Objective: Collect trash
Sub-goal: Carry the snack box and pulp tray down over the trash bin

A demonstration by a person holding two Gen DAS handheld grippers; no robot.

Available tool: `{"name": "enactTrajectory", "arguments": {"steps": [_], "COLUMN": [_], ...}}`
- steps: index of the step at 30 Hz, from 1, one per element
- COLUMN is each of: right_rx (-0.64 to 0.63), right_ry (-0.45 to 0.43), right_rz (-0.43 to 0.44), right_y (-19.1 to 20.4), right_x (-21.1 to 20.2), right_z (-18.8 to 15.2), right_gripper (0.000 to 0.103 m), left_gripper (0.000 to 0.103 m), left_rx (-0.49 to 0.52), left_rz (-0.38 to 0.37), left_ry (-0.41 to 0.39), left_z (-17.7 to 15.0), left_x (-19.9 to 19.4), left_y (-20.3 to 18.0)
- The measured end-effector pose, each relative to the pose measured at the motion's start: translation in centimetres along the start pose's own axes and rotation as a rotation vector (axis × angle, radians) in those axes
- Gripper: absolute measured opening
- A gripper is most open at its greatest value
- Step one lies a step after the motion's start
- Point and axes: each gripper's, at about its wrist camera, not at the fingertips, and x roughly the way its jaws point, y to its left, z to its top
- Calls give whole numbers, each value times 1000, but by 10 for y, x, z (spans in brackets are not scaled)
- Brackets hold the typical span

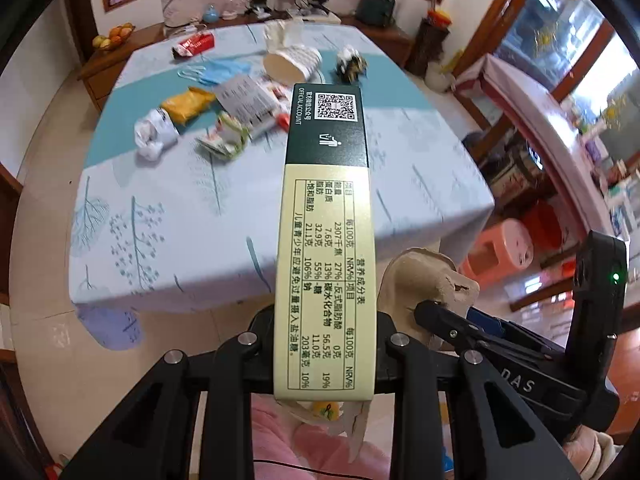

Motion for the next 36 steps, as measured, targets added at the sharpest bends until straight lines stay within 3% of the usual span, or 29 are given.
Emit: {"name": "enactTrajectory", "arguments": {"steps": [13,22,36], "right_rx": [139,222,297], "right_ry": [49,41,72], "right_rz": [-52,-112,-145], "right_y": [-61,-99,-136], "right_x": [56,99,161], "right_z": [-51,-80,-119], "right_gripper": [62,63,63], "left_gripper": [26,27,27], "left_rx": [137,213,190], "left_rz": [-7,-12,40], "left_ry": [151,258,355], "left_z": [-64,-103,-143], "left_x": [80,164,282], "left_y": [-18,-18,10]}}
